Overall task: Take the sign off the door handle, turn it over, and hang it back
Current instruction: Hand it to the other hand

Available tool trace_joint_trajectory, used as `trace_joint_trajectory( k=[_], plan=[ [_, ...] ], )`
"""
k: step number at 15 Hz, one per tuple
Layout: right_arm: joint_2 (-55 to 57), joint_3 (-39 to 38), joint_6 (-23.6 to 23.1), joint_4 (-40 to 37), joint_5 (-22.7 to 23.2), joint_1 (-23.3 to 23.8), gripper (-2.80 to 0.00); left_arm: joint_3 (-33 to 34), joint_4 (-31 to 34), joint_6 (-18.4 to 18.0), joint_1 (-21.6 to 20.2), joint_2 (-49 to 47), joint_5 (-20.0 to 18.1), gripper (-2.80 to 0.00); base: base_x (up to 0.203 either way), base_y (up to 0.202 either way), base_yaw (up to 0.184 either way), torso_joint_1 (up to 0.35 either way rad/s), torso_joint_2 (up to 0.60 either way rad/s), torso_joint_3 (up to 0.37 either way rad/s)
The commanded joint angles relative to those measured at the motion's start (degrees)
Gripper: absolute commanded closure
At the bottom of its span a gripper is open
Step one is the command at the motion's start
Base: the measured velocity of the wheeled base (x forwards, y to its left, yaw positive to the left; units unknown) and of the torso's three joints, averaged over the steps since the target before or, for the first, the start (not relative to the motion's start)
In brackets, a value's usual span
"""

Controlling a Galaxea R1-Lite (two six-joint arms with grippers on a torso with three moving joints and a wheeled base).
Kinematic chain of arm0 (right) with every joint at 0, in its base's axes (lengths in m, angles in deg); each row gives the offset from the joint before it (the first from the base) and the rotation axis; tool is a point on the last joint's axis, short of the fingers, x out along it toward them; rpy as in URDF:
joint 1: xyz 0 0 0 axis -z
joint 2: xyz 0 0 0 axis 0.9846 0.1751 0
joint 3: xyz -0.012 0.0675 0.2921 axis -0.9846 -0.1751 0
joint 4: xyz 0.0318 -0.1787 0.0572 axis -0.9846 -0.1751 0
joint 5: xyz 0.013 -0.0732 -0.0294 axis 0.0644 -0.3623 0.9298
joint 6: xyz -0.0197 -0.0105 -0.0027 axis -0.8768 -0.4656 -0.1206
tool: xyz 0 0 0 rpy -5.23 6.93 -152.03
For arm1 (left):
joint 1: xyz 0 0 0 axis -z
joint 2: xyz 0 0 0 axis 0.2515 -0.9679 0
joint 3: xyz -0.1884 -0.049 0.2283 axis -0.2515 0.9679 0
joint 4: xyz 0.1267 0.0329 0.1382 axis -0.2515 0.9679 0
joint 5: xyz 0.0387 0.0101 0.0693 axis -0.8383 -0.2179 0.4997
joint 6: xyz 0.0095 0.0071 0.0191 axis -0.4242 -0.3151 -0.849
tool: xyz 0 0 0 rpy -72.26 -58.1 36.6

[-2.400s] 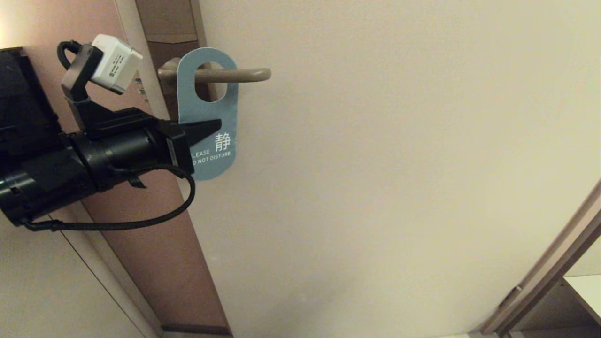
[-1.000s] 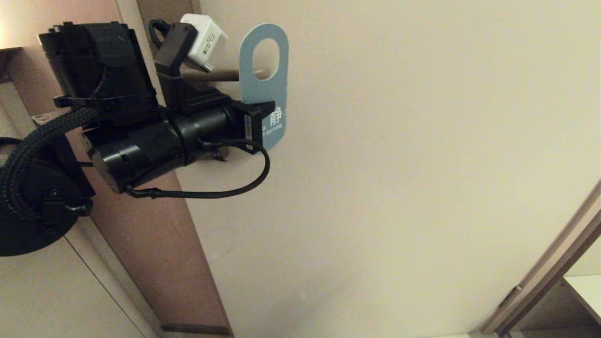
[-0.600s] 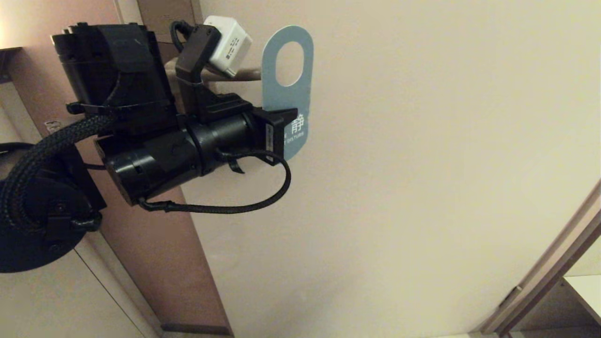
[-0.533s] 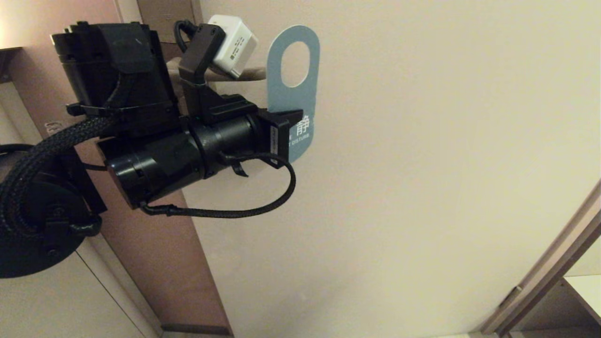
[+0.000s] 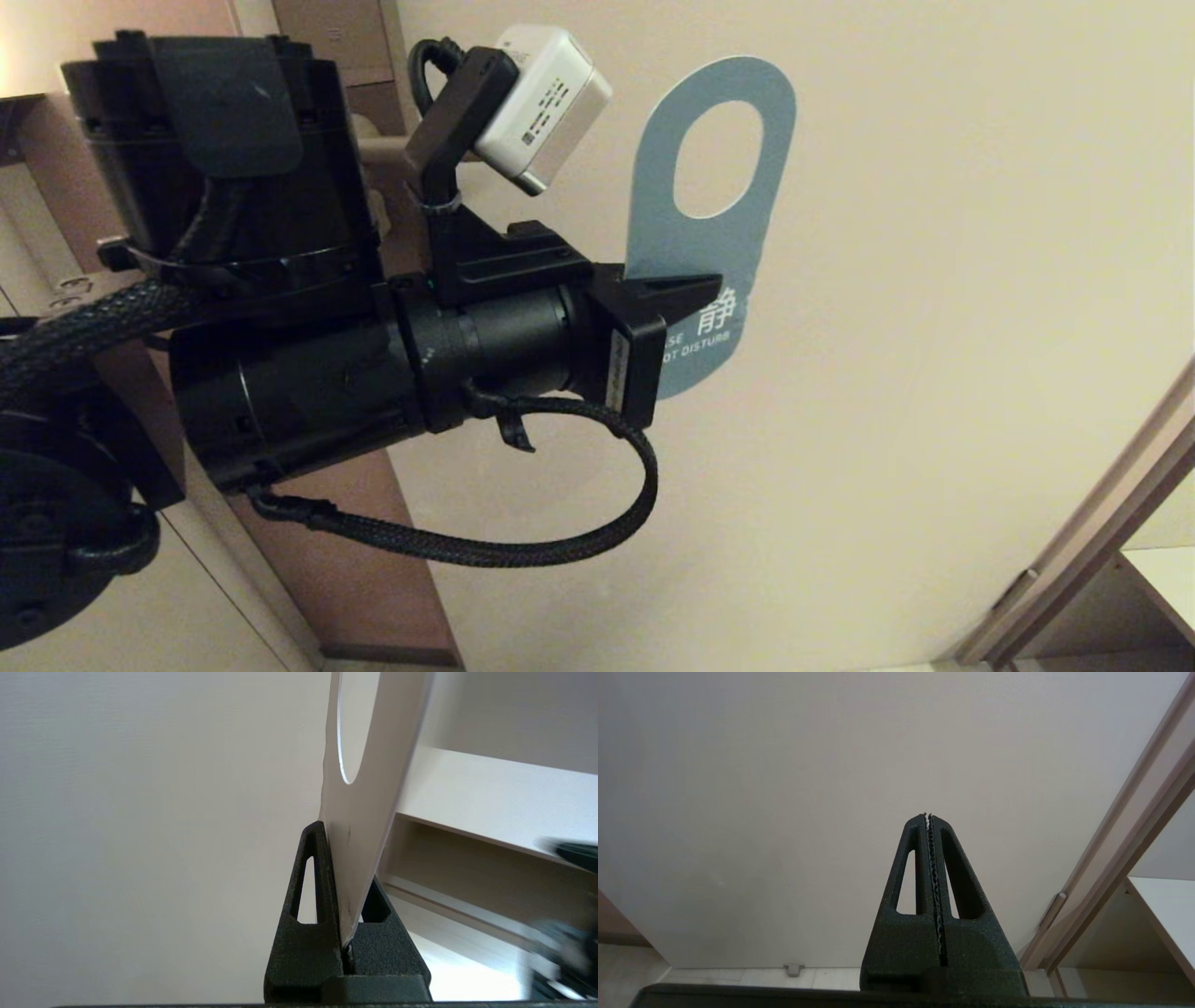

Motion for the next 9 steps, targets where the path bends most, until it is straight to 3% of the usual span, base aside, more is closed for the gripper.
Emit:
trace_joint_trajectory(
  k=[1, 3, 5, 6, 9],
  plan=[
    [0.0, 0.0, 0.0, 0.0, 0.0, 0.0, 0.00, 0.2, 0.3, 0.2, -1.2, 1.2, -6.0, 0.00, 0.000, 0.000, 0.000, 0.000, 0.00, 0.000],
    [0.0, 0.0, 0.0, 0.0, 0.0, 0.0, 0.00, 0.2, 0.6, 2.6, -4.7, 1.9, -15.6, 0.00, 0.000, 0.000, 0.000, 0.000, 0.00, 0.000],
    [0.0, 0.0, 0.0, 0.0, 0.0, 0.0, 0.00, 0.1, 0.6, 9.9, -8.2, 2.8, -24.7, 0.00, 0.000, 0.000, 0.000, 0.000, 0.00, 0.000],
    [0.0, 0.0, 0.0, 0.0, 0.0, 0.0, 0.00, 0.1, 0.5, 12.8, -9.2, 3.0, -26.2, 0.00, 0.000, 0.000, 0.000, 0.000, 0.00, 0.000],
    [0.0, 0.0, 0.0, 0.0, 0.0, 0.0, 0.00, 0.8, 0.4, 13.2, -10.5, 2.4, -28.0, 0.00, 0.000, 0.000, 0.000, 0.000, 0.00, 0.000]
  ],
)
